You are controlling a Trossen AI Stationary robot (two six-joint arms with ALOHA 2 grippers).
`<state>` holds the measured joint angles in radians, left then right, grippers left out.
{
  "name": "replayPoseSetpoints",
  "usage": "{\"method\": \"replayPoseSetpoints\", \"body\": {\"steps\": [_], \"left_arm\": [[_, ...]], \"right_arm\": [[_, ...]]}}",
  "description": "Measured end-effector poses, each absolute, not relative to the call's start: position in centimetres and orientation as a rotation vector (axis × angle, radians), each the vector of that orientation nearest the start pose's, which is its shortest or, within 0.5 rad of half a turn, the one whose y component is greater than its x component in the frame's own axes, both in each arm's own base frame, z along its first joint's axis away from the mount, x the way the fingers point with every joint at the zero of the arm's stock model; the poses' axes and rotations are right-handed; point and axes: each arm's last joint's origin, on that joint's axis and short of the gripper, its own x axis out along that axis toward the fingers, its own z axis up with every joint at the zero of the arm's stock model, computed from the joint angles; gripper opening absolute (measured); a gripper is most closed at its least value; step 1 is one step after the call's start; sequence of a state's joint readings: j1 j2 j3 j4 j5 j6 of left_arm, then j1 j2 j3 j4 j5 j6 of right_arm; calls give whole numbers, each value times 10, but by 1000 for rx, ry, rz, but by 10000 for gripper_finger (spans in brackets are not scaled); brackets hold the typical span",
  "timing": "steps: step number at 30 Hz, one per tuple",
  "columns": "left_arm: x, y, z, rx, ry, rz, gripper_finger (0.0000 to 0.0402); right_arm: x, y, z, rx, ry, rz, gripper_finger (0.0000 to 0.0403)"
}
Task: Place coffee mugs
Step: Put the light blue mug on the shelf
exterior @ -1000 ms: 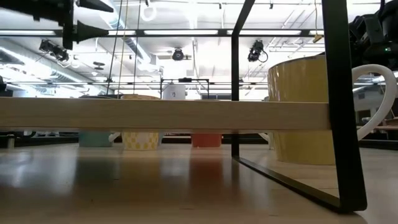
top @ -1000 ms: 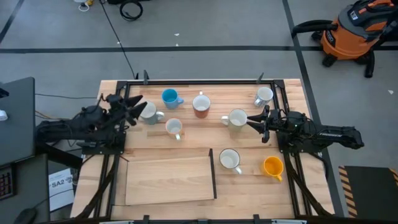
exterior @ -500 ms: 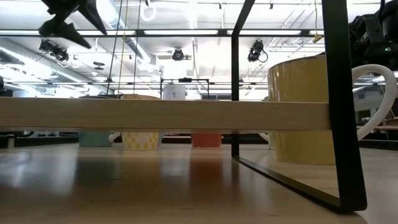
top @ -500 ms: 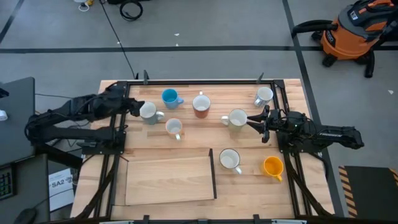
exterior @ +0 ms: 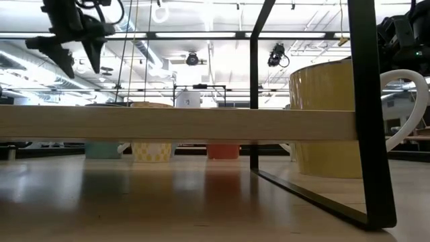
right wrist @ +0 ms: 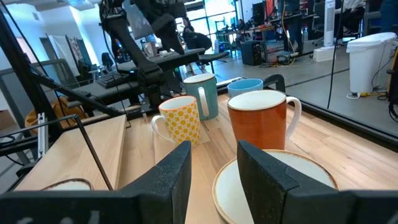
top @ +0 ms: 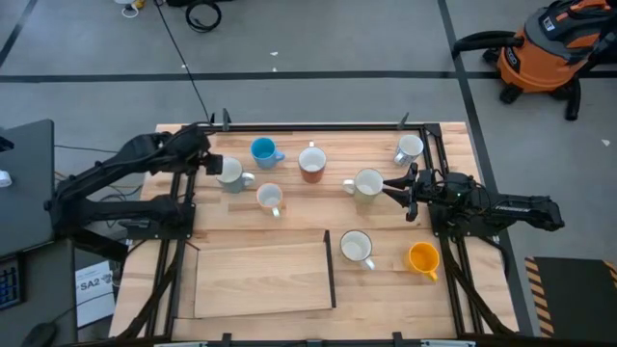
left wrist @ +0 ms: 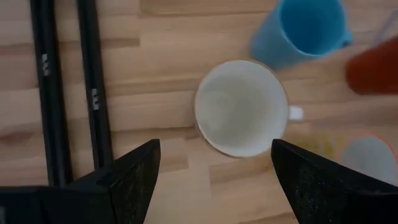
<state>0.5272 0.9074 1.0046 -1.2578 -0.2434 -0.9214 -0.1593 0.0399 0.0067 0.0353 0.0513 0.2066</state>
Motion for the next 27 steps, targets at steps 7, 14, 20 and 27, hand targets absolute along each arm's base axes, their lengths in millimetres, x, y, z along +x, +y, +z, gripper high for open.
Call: {"method": "replayPoseSetpoints", "body": {"steps": [7, 14, 20, 27], "left_arm": [[121, 96, 295, -952, 902, 1190, 314], [136, 119, 277, -938, 1038, 1163, 314], [150, 134, 257, -956, 1174, 1112, 314], [165, 146, 233, -930, 1326, 1059, 313]], "right_arm": [[98, -17, 166, 206, -24, -210, 135], [98, -17, 166, 206, -24, -210, 135], [98, -17, 166, 206, -24, -210, 135], [98, -17, 166, 206, -23, -210, 135]]}}
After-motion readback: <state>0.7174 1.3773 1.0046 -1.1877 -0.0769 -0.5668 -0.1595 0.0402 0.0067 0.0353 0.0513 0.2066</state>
